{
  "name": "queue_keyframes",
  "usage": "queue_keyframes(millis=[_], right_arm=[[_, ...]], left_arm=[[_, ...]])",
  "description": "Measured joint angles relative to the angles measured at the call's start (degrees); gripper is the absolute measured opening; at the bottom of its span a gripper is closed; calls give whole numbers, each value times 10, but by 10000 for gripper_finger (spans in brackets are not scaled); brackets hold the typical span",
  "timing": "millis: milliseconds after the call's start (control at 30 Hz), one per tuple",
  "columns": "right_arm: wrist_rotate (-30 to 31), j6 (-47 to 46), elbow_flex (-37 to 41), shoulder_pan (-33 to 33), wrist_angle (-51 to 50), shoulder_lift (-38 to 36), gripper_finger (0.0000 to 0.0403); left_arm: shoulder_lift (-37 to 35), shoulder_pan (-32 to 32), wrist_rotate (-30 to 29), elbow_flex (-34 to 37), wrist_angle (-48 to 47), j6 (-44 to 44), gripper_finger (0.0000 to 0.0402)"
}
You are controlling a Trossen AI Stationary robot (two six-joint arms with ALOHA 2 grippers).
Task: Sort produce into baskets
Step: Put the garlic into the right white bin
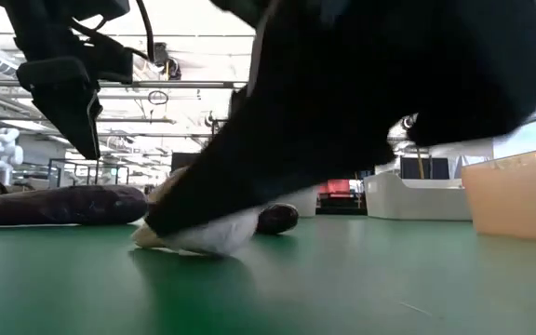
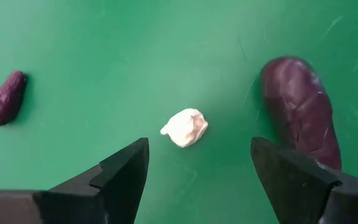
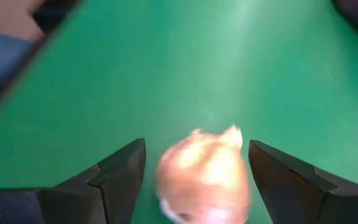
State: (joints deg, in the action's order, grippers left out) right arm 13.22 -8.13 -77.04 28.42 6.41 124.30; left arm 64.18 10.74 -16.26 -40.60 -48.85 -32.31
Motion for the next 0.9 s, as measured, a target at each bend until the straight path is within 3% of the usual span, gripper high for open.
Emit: queue_keyframes(millis=[267,567,733,900], right_arm=[[16,-39,-3,-1,-37,3,262],[17,-33,-37,-2,-65,0,181],[17,2,-97,-2,-178,-2,152],[17,47,-174,-14,-372,-3,156]], left_arm=[[0,17,-6,0,14,2,290],[0,18,-13,0,14,13,290],[0,18,-13,0,14,17,290],[0,18,-13,0,8,17,290]])
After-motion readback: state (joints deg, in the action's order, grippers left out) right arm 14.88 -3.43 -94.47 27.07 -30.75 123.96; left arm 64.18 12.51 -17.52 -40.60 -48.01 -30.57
